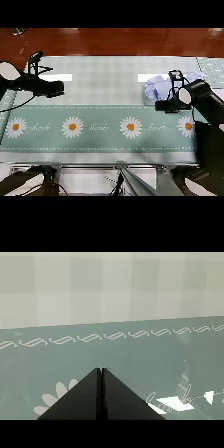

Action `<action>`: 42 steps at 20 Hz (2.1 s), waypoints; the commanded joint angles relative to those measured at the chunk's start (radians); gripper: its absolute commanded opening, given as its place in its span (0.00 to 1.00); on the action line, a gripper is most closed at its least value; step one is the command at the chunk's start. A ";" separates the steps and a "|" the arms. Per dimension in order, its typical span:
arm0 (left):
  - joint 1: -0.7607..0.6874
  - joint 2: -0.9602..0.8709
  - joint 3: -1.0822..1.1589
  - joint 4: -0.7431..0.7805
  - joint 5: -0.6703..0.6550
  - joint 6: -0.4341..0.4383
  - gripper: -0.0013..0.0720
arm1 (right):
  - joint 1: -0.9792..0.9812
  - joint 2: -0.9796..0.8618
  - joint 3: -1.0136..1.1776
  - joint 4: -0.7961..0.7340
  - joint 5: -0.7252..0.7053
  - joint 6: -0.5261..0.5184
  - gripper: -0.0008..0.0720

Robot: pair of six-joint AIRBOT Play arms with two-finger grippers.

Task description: Fold the shirts.

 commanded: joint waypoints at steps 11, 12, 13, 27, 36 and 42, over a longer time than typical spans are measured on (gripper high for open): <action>0.001 -0.004 0.000 -0.001 0.000 0.000 0.05 | -0.001 0.000 0.000 -0.004 0.000 0.000 0.05; 0.000 -0.004 0.000 -0.001 0.000 0.000 0.05 | -0.001 0.000 0.000 -0.004 0.000 0.000 0.05; 0.000 -0.004 0.000 -0.001 0.000 0.000 0.05 | -0.001 0.000 0.000 -0.004 -0.002 0.000 0.05; 0.003 -0.044 0.001 0.019 0.176 0.008 0.98 | -0.372 -0.202 0.169 -0.346 -0.422 0.219 0.86; 0.002 -0.056 0.001 0.019 0.159 0.008 0.98 | -0.563 -0.532 0.266 0.165 -0.363 -0.159 0.62; 0.057 -0.024 0.006 0.137 0.008 0.051 0.98 | -0.562 -0.409 0.464 0.452 -0.234 -0.438 0.05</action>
